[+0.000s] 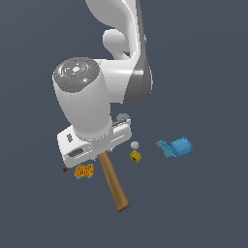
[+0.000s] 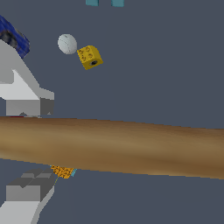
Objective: Pick up a designated object from a clutter of objects.
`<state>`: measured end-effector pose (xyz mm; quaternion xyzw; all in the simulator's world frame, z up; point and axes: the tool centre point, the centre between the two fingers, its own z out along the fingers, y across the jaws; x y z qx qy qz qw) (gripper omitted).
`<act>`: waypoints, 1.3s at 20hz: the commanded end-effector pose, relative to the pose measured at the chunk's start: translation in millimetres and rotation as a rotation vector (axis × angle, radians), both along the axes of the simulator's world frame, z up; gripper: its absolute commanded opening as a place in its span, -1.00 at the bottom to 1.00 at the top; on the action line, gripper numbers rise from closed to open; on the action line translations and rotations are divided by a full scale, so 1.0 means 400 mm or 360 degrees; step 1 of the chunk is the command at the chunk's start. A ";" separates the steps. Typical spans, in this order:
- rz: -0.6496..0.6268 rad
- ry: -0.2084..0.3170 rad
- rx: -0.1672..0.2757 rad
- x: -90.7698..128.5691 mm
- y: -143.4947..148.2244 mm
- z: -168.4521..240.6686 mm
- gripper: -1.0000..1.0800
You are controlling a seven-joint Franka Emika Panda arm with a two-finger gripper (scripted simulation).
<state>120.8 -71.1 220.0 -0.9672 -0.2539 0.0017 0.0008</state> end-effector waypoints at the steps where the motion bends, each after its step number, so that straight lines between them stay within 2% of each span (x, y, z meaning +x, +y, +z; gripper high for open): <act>1: 0.0001 -0.0005 0.0000 -0.004 -0.041 0.072 -1.00; 14: 0.0003 -0.0006 0.0000 -0.019 -0.231 0.378 -1.00; 20: 0.0002 -0.0006 -0.0001 -0.018 -0.279 0.454 -1.00; 26: 0.0002 -0.0006 -0.0001 -0.016 -0.302 0.489 -1.00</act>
